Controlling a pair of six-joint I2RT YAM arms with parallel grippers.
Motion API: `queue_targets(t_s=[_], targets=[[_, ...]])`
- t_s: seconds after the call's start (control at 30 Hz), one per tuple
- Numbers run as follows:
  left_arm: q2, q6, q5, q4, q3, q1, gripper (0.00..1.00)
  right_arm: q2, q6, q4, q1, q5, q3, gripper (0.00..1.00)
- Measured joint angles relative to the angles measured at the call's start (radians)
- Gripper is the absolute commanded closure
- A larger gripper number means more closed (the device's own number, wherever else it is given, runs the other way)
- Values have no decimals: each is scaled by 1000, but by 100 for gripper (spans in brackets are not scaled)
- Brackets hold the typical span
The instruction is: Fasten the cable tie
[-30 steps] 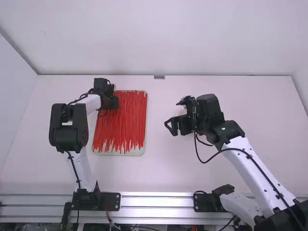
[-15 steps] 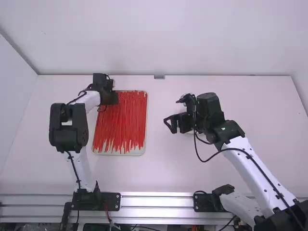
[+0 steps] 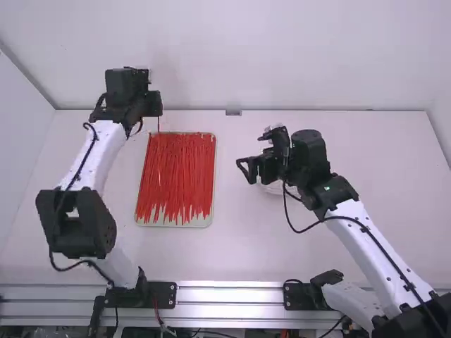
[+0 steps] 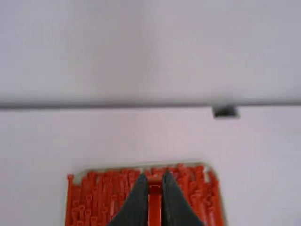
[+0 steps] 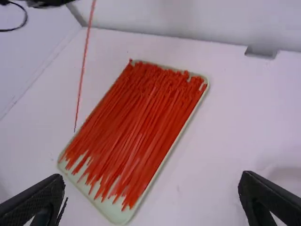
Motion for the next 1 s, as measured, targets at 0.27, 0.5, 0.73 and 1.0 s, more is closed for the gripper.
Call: queue_targets(t_s=[0.27, 0.5, 0.73, 1.0], targets=[[-191, -16, 24, 20, -167, -1, 98, 0, 24, 56, -39, -41, 0, 1], [-340, -101, 83, 199, -415, -1, 98, 1, 61, 107, -33, -46, 0, 1], [-423, -183, 143, 316, -491, -66, 98, 54, 84, 211, 34, -47, 2, 1], [-424, -213, 67, 390, -491, -284, 98, 148, 126, 320, 52, -113, 2, 1]])
